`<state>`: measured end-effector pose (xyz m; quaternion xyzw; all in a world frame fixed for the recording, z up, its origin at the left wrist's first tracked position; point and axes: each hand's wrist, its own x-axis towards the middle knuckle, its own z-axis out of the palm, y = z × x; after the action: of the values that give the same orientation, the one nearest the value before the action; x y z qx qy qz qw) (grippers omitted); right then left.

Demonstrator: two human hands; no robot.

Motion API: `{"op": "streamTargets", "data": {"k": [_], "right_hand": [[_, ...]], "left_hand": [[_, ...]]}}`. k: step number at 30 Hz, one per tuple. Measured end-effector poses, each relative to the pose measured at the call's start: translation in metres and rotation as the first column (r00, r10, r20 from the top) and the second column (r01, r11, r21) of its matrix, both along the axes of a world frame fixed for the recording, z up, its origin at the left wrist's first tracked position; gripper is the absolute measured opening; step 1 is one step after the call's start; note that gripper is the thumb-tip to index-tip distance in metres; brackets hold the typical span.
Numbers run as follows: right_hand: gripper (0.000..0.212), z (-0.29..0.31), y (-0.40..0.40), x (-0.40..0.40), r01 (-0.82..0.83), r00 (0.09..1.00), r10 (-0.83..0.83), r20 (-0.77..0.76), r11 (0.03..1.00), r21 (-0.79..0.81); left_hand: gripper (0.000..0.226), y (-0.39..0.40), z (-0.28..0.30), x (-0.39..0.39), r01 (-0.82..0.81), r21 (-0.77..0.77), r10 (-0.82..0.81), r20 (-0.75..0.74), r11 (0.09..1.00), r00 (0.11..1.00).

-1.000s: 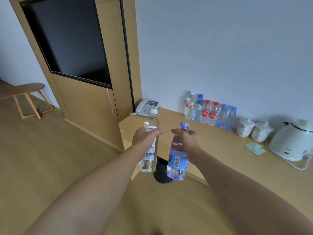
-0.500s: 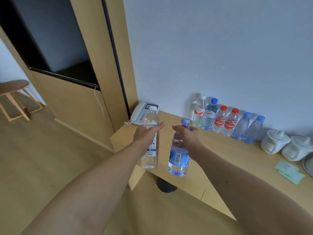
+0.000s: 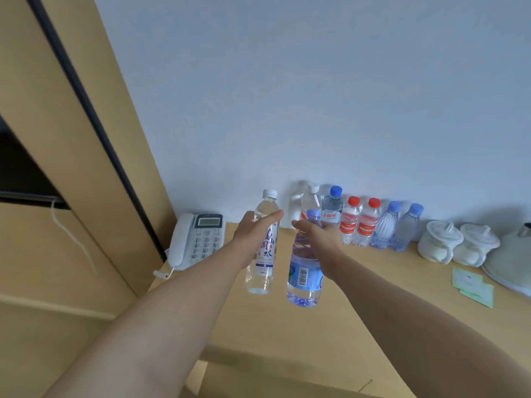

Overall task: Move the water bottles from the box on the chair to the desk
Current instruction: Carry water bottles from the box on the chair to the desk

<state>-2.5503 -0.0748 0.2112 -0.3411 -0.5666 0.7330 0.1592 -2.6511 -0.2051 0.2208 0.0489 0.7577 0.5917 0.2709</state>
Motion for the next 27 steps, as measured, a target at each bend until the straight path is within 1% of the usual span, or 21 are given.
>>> {"op": "streamTargets", "data": {"k": [3, 5, 7, 10, 14, 17, 20, 24, 27], "right_hand": [[0.032, 0.001, 0.007, -0.021, 0.087, 0.996, -0.087, 0.025, 0.996, 0.007], [0.03, -0.002, 0.01, -0.032, 0.138, 0.99, -0.138, 0.029, 0.99, -0.001], [0.027, -0.007, 0.013, -0.04, 0.175, 0.984, -0.174, 0.037, 0.984, -0.017], [0.027, -0.014, 0.022, -0.049, 0.203, 0.978, -0.202, 0.057, 0.979, -0.017], [0.029, -0.022, 0.045, -0.065, 0.214, 0.973, -0.212, 0.093, 0.977, -0.007], [0.032, -0.03, 0.061, -0.074, 0.192, 0.975, -0.188, 0.116, 0.981, -0.024], [0.03, -0.037, 0.073, -0.08, 0.177, 0.978, -0.171, 0.12, 0.983, -0.043], [0.031, -0.044, 0.084, -0.087, 0.174, 0.977, -0.166, 0.137, 0.983, -0.051], [0.033, -0.047, 0.085, -0.091, 0.174, 0.976, -0.164, 0.145, 0.983, -0.054]], "left_hand": [[0.066, 0.011, 0.001, -0.033, 0.115, 0.002, -0.115, 0.012, 0.993, 0.993], [0.063, 0.017, -0.001, -0.05, 0.18, -0.025, -0.18, 0.011, 0.983, 0.984], [0.059, 0.025, -0.007, -0.064, 0.213, -0.044, -0.212, 0.023, 0.976, 0.977], [0.057, 0.04, -0.019, -0.079, 0.208, -0.066, -0.204, 0.057, 0.976, 0.977], [0.061, 0.067, -0.031, -0.093, 0.192, -0.059, -0.185, 0.103, 0.98, 0.977], [0.065, 0.085, -0.043, -0.1, 0.145, -0.056, -0.14, 0.084, 0.988, 0.987], [0.059, 0.101, -0.054, -0.108, 0.117, -0.081, -0.114, 0.033, 0.99, 0.993], [0.048, 0.117, -0.057, -0.118, 0.114, -0.102, -0.114, 0.009, 0.988, 0.993], [0.05, 0.124, -0.059, -0.122, 0.087, -0.109, -0.09, -0.028, 0.99, 0.996]]}}
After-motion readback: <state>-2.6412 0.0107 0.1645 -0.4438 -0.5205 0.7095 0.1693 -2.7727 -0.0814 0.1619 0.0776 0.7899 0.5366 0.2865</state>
